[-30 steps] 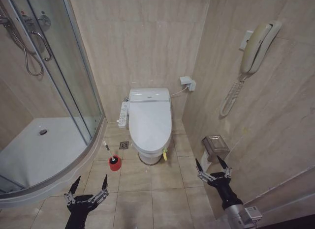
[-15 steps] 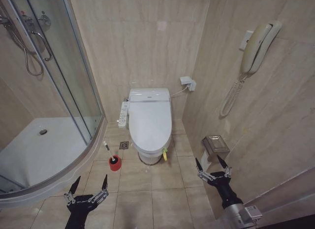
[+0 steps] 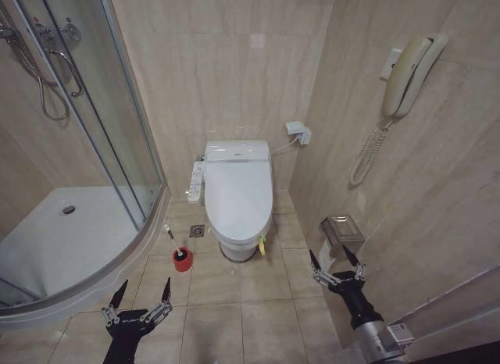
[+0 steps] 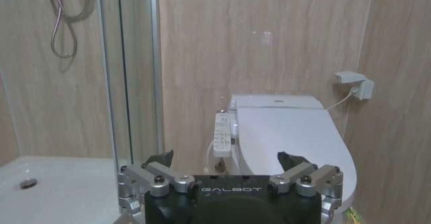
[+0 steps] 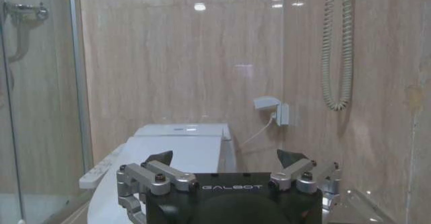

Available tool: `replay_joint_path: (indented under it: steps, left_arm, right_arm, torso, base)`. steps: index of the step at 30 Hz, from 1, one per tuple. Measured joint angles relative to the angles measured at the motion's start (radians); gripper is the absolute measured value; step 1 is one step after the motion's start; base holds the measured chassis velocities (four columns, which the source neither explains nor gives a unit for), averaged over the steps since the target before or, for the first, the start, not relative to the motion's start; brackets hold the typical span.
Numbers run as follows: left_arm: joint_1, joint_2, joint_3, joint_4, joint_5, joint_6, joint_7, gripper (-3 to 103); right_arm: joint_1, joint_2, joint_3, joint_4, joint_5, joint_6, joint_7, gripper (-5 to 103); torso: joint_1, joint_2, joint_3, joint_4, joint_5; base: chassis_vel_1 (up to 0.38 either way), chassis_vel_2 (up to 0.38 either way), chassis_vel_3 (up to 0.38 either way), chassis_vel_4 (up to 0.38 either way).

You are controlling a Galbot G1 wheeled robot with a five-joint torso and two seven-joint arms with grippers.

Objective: Open the toilet lid, clean the toilet bowl with a toilet brush, close the toilet lid, and flush.

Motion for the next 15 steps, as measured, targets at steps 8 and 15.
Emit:
replay_joint_path:
  steps: [8, 15]
  left_arm:
    - [0.000, 0.000, 0.000, 0.000, 0.000, 0.000, 0.000, 100]
    - [0.000, 0.000, 0.000, 0.000, 0.000, 0.000, 0.000, 100]
  right_arm:
    - [0.000, 0.007, 0.000, -0.012, -0.001, 0.009, -0.005, 100]
    - [0.001, 0.011, -0.001, -0.012, -0.003, 0.010, -0.006, 100]
  torso:
    - [0.000, 0.000, 0.000, -0.0001, -0.0001]
    - [0.000, 0.000, 0.000, 0.0002, 0.0000]
  base:
    - [-0.053, 0.054, 0.053, -0.051]
    - [-0.184, 0.195, 0.190, -0.187]
